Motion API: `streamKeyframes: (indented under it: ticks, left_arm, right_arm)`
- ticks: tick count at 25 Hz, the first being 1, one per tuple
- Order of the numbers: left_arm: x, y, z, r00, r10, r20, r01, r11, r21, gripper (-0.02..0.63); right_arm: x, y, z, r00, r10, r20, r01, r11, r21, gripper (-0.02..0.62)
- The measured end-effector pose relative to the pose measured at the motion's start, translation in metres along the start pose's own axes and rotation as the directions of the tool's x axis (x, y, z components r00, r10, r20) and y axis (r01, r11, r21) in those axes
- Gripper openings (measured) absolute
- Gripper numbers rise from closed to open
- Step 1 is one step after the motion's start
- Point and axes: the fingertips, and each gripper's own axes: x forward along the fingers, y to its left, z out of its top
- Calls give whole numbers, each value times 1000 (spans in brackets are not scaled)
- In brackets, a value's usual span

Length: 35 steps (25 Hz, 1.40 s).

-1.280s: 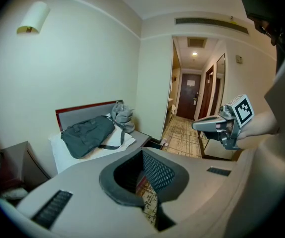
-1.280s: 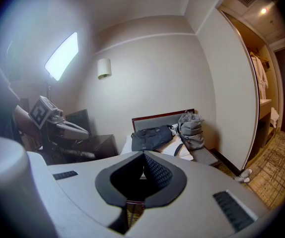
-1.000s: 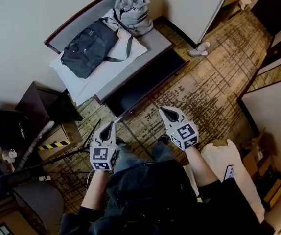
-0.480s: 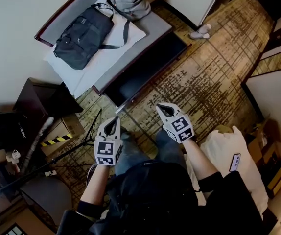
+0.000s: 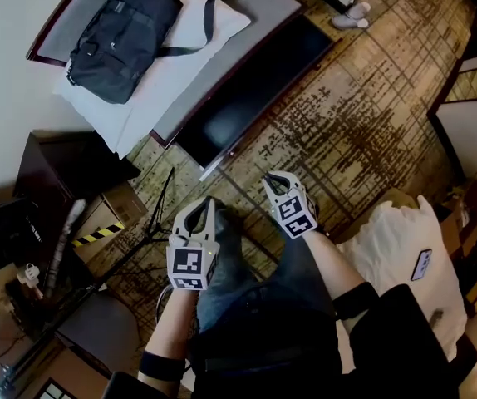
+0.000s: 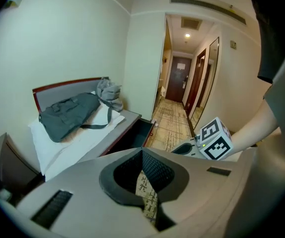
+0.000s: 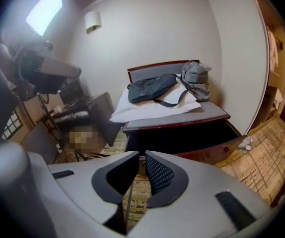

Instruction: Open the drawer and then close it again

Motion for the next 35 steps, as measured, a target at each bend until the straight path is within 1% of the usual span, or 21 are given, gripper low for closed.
streamKeyframes:
  ticks: [3,5,8,11,15,19,22,26,29,33,34,35]
  left_arm:
    - [28,-1,-22,999,-22,-28,23,1000,20,0]
    - [46,-1,-35,999,-29,-40,30,999,33,0]
    - [71,3,-52,999,-27,-32,28,999,36,0]
    - [99,15,-78,1000,-21,-18,21,1000,8,0]
    - [139,28,-123,1000,-13,-26,12,1000,-24,0]
    - [170,40,-162,999,-13,-34,12,999,-46,0]
    - [188,45,-187,999,-18,-48,15,998,-61,0]
    - [204,46,-208,998,-26,-54,23,998,-61,0]
    - [210,50,-216,998,-35,-55,31,997,-71,0]
    - [211,55,-220,998,-36,-56,32,997,-70,0]
    - [211,56,-221,998,-37,-57,33,997,-70,0]
    - [212,57,-221,998,-37,-57,33,997,-70,0]
  right_arm:
    - [46,-10,-36,999,-15,-45,17,999,40,106]
    - [75,-15,-56,998,-15,-61,19,998,65,132]
    - [119,-20,-82,997,-7,-75,13,997,78,167]
    - [167,-24,-106,996,-7,-84,12,998,58,167]
    - [226,-26,-146,996,-1,-90,5,999,41,166]
    - [270,-26,-169,996,11,-89,-8,999,31,166]
    - [294,-26,-177,996,23,-86,-22,1000,7,166]
    - [313,-27,-180,997,42,-63,-44,999,-28,167]
    - [325,-27,-178,998,49,-35,-50,998,-40,167]
    - [334,-25,-162,998,59,5,-59,997,-56,166]
    - [336,-24,-157,998,68,16,-67,996,-66,163]
    - [339,-22,-154,997,74,23,-72,994,-77,145]
